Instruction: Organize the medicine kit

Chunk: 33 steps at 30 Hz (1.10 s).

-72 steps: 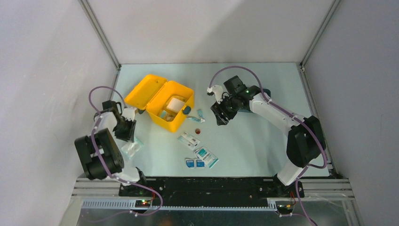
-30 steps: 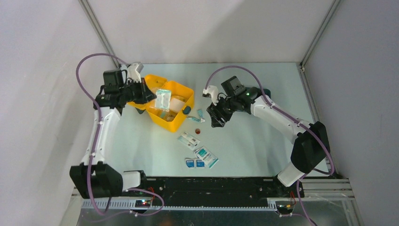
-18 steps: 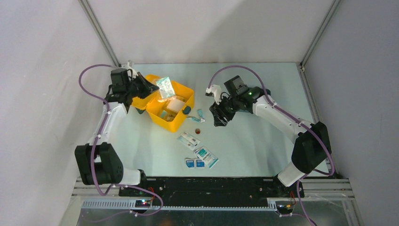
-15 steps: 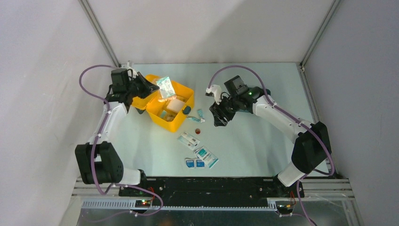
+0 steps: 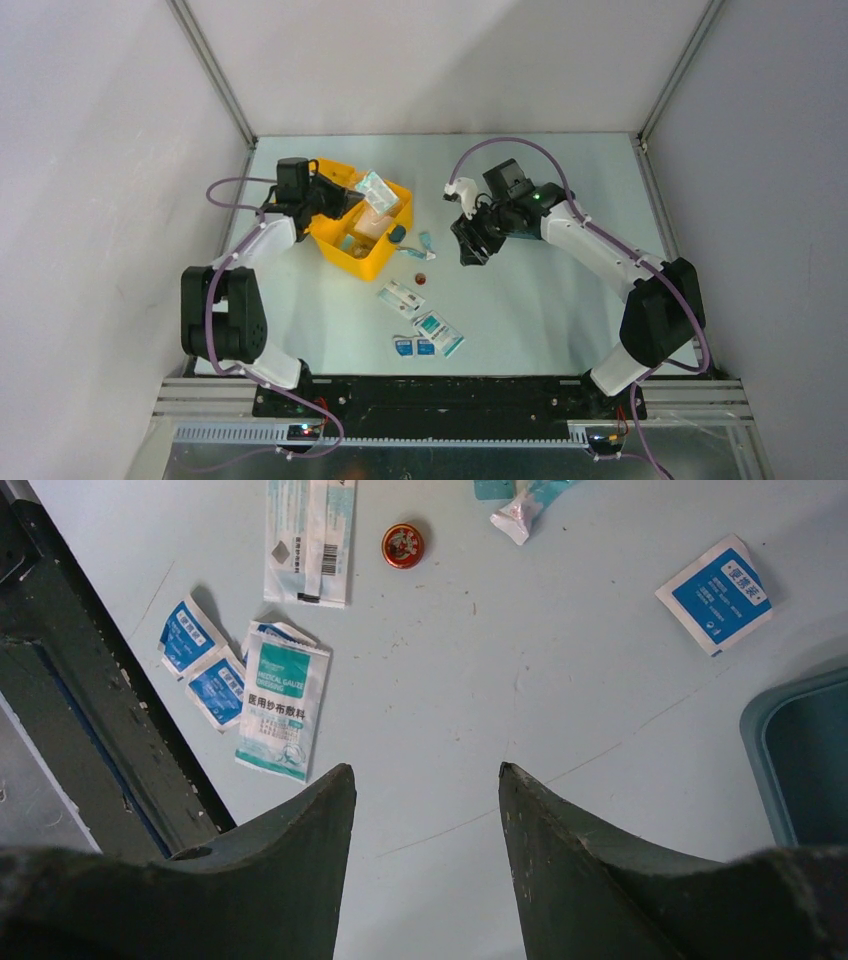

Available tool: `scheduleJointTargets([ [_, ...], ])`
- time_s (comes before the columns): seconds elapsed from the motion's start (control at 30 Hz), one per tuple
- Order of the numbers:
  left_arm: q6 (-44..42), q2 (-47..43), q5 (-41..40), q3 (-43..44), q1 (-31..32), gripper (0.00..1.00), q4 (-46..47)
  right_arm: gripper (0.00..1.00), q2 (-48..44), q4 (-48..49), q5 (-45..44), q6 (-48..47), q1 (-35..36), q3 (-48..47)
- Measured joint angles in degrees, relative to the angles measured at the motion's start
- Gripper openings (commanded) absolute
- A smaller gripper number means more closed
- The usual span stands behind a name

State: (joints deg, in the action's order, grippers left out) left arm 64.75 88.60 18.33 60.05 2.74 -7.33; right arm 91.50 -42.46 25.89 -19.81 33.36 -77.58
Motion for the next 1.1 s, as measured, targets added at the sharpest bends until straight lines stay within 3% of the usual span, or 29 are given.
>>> scheduleJointTargets([
  [0.2, 5.01, 1.07, -2.62, -1.49, 0.24, 0.00, -0.07, 0.59, 0.00, 0.28, 0.02, 0.02, -0.24, 0.68],
  [0.37, 7.48, 2.56, -3.72, -1.57, 0.24, 0.22, -0.04, 0.59, 0.00, 0.37, 0.02, 0.00, -0.24, 0.76],
  [0.53, 8.41, 3.54, -3.74, -1.62, 0.24, 0.26, -0.07, 0.59, 0.00, 0.74, 0.00, -0.24, -0.24, 0.76],
  [0.6, 8.46, 3.69, -3.58, -1.62, 0.24, 0.36, -0.07, 0.59, 0.00, 0.76, -0.02, -0.33, -0.24, 0.76],
  [0.73, 7.82, 3.65, -3.02, -1.49, -0.04, 0.46, -0.13, 0.59, 0.00, 0.74, -0.17, -0.46, -0.31, 0.76],
  [0.9, 3.56, 1.33, -0.48, -0.70, -2.16, 0.44, -2.08, 0.59, -0.07, 0.66, -0.13, -0.63, -1.86, 0.79],
  [1.1, -13.16, -5.53, 1.99, 8.74, -5.35, 0.57, -6.67, 0.60, -1.79, 1.36, -2.08, -0.33, -8.63, 1.84],
])
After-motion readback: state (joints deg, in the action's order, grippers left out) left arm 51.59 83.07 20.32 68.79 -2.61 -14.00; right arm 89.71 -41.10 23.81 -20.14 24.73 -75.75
